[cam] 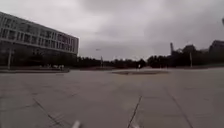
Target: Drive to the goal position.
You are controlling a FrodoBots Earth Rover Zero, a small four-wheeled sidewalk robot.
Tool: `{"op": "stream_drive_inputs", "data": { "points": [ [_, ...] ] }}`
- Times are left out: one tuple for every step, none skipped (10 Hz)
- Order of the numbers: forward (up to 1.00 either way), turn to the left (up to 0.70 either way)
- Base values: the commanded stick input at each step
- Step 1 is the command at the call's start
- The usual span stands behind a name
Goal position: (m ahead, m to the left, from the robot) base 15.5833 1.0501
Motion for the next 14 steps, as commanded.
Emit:
{"op": "stream_drive_inputs", "data": {
  "points": [
    [0.70, 0.00],
    [0.70, 0.00],
    [0.70, 0.00],
    [0.70, 0.00],
    [0.70, 0.00],
    [0.70, 0.00],
    [0.70, 0.00],
    [0.70, 0.00],
    [0.70, 0.00],
    [0.70, 0.00],
    [0.70, 0.00],
    [0.70, 0.00],
    [0.70, 0.00],
    [0.70, 0.00]
  ]
}}
